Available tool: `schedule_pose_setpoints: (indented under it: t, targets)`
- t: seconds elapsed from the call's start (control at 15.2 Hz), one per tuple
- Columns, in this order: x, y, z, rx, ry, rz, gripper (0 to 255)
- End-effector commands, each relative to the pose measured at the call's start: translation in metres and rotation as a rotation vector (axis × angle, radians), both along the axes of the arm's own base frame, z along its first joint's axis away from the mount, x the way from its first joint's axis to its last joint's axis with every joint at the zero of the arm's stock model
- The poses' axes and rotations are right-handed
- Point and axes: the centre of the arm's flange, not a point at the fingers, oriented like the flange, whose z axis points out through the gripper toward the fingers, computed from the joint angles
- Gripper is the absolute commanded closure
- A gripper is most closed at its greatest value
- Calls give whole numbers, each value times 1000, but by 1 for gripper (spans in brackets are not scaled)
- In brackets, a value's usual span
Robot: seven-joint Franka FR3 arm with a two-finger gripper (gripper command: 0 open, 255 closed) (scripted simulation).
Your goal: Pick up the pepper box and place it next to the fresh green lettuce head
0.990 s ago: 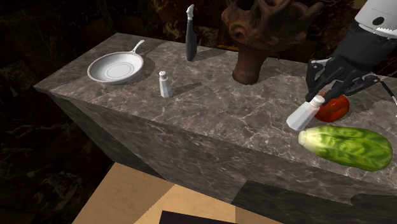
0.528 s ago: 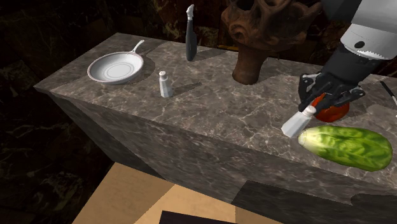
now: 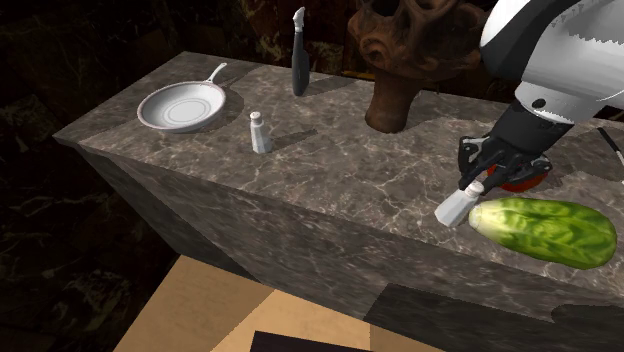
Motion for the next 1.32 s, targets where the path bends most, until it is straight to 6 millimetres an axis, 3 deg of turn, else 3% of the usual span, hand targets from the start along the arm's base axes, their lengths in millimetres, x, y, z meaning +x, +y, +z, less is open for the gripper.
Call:
schedule_pose_setpoints:
  t: [0.0,0.4,0.46,0.79,1.06,1.25]
  targets:
    - [-1,1,-6,0,-1,0,255]
    - [-1,1,-6,0,-1,0,255]
    - [-1,1,-6,0,-1,0,0]
    - [-1,1,-6,0,-1,0,0]
    - [1,-4,44,0,-1,0,0]
    - [1,-4,44,0,-1,0,0]
